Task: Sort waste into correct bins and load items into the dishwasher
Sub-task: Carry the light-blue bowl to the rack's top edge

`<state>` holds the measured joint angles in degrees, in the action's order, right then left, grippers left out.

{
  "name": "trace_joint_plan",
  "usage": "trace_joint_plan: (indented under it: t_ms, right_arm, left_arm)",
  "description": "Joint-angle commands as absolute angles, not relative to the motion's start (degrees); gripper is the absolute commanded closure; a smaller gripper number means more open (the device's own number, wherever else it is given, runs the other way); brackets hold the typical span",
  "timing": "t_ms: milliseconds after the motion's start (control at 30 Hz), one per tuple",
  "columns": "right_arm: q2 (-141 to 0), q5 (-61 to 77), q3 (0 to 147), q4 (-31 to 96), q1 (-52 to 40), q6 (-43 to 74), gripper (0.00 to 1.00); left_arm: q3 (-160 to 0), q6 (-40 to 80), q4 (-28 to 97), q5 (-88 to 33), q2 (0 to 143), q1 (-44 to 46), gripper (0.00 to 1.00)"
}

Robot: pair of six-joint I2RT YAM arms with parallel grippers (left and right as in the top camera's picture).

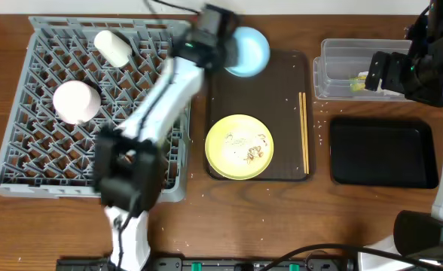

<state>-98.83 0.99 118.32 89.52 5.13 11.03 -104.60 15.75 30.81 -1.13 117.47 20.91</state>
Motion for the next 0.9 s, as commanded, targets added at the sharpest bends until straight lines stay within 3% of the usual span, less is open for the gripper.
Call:
trace_joint_plan:
  t_ms: [0, 233, 867]
  right_arm:
    - [-97.41, 0.23, 118.39, 89.6, 5.19, 10.17, 0.01]
    - [-97.41, 0.23, 118.39, 89.6, 5.19, 10.2, 0.01]
    - [-97.41, 0.23, 118.39, 89.58, 5.19, 10.17, 0.01]
  left_arm:
    - [-105.14, 5.91, 35.16, 11.18, 111.53, 18.17, 0.93]
    - [-105.14, -1.15, 45.04, 41.06, 106.28, 11.66, 0.93]
    - [-102.21, -9.02, 44.77, 44.66, 110.45, -6.92, 0.93]
